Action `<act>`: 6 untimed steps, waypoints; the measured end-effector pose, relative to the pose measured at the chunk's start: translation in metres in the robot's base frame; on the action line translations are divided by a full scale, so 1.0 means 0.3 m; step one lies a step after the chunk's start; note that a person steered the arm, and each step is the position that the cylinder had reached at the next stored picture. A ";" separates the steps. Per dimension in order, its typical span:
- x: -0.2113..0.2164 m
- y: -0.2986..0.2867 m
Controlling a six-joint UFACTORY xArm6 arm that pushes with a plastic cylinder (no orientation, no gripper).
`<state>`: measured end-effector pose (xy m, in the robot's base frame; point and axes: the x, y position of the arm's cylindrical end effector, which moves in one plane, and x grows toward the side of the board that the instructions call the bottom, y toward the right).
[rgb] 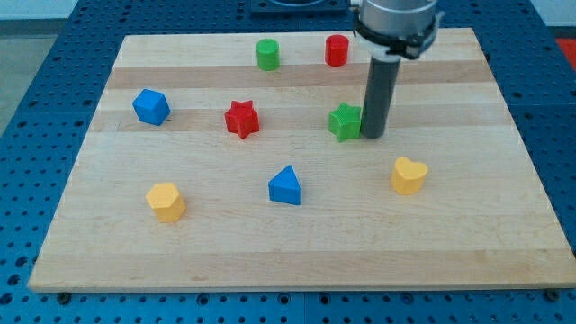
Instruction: Slide yellow heart slightly right
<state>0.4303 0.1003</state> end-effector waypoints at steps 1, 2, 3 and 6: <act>0.076 0.008; 0.115 0.008; 0.177 0.019; 0.173 0.147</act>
